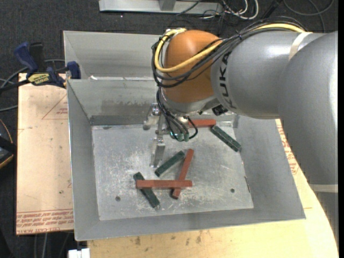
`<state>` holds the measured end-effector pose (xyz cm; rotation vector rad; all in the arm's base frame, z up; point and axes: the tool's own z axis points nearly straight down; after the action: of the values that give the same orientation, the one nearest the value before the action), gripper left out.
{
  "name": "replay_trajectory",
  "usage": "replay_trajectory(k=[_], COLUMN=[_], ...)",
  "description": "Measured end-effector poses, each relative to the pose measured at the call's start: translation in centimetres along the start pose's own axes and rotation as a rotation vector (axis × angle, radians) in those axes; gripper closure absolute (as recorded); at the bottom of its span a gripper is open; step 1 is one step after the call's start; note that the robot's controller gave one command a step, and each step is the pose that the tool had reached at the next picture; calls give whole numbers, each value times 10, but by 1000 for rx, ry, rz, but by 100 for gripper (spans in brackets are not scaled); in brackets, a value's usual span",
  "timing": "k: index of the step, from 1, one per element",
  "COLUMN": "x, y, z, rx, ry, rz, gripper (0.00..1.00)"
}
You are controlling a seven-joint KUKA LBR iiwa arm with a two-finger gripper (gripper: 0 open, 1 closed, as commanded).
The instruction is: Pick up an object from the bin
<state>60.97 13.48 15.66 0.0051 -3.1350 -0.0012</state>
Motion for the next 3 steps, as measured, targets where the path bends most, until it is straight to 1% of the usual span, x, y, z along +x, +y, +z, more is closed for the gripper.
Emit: replay_trajectory(k=[1, 2, 3], x=[-2, 56, 56], y=[0, -86, -86], z=[-5, 74, 74], rx=[-1, -9, -9], ry=[-7, -30, -30], rz=[2, -56, -56], gripper=[0, 100, 100])
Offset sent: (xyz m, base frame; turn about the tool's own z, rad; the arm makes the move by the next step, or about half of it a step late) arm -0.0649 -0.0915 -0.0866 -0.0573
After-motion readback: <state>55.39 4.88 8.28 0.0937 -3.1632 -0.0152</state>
